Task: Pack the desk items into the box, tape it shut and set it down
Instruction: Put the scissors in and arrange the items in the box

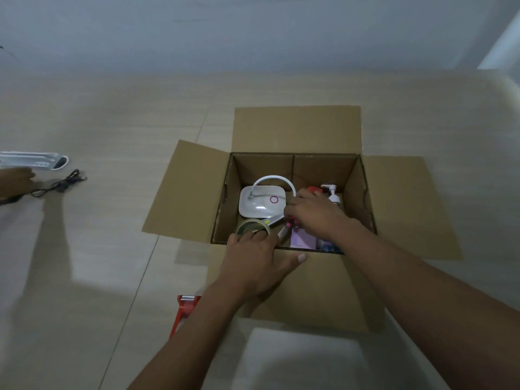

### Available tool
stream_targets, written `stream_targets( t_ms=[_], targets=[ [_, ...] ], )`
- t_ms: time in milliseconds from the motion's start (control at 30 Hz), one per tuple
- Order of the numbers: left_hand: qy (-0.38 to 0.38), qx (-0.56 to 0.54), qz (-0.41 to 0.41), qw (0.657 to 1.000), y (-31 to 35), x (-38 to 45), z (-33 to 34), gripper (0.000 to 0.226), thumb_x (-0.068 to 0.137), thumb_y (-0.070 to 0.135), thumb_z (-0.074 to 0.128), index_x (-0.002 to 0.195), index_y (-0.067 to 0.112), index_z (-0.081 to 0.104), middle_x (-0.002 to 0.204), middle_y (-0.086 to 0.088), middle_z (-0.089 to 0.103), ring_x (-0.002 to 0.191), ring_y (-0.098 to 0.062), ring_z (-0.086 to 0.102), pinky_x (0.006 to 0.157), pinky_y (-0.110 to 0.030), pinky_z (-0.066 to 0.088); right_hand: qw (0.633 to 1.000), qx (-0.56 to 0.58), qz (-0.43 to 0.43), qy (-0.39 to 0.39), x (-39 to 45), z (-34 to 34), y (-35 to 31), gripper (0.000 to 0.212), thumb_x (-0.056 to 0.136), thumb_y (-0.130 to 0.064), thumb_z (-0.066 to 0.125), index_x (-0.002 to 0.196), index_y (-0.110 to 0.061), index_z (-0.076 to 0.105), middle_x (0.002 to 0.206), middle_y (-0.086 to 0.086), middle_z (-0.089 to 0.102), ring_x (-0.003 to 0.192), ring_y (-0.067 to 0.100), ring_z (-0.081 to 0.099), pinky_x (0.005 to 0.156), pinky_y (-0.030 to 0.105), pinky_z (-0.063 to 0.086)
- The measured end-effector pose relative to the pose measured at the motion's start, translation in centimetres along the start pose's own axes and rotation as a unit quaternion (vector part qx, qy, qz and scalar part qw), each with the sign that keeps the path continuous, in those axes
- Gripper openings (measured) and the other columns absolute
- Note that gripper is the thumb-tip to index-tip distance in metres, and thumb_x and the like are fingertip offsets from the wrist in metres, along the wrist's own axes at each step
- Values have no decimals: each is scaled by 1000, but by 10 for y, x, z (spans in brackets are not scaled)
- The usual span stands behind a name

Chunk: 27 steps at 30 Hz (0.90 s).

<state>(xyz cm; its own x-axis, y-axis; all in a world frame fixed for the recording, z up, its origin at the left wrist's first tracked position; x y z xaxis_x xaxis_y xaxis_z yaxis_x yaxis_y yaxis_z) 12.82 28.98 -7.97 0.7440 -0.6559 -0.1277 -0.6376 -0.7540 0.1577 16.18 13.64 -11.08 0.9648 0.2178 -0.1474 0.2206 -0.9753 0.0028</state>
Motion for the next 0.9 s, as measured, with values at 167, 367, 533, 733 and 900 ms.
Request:
stream_targets(
  t_ms=[167, 367, 533, 733, 900],
  targets=[
    [5, -7, -1, 1000, 2, -2, -4, 65, 86, 80, 30, 120, 31, 56, 118, 2, 67, 110, -21, 59, 92, -37, 36, 974, 180, 83, 106, -23, -11, 10, 48, 90, -23, 64, 137, -24, 55, 139, 4, 57, 128, 25, 48, 101, 43, 44],
    [18, -71, -28, 997, -5, 0, -5, 63, 91, 72, 12, 115, 36, 58, 115, 9, 66, 116, -15, 57, 106, -43, 32, 912, 210, 274, 221, -90, -31, 24, 58, 103, -41, 38, 158, -28, 21, 165, 5, 18, 153, 25, 10, 121, 49, 12],
    [97, -39, -98, 990, -37, 11, -21, 68, 92, 59, 5, 154, 38, 26, 165, 1, 19, 154, -18, 5, 117, -60, -9, 906, 129, 373, 151, -132, -19, 45, 65, 102, -55, 20, 158, -31, 0, 167, 6, 3, 153, 32, -2, 118, 64, 2],
    [122, -14, -156, 980, -74, 19, -22, 63, 99, 59, 19, 157, 35, 13, 167, -9, 2, 152, -34, -11, 115, -66, -6, 895, 148, 409, 99, -150, 0, 60, 74, 99, -55, 32, 157, -29, -6, 167, 6, -4, 153, 34, -6, 117, 67, 5],
    [94, -98, -179, 974, -82, 24, -10, 60, 103, 49, 29, 158, 30, 15, 167, -6, 8, 153, -34, 5, 119, -57, 13, 867, 275, 402, 103, -141, 10, 59, 67, 105, -33, 35, 158, -29, -5, 168, 6, -2, 154, 31, 0, 122, 53, 13]
  ],
)
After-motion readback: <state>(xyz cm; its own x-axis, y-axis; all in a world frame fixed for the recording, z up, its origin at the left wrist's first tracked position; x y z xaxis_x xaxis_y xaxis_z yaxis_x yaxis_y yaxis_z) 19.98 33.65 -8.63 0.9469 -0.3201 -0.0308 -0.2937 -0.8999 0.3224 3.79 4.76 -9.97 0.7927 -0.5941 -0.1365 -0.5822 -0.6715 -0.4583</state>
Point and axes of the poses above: each hand's wrist, its own x-axis towards the middle knuckle, its own z-axis out of the palm, y = z × x, the point moved 6 cm from there along x, towards the middle knuckle
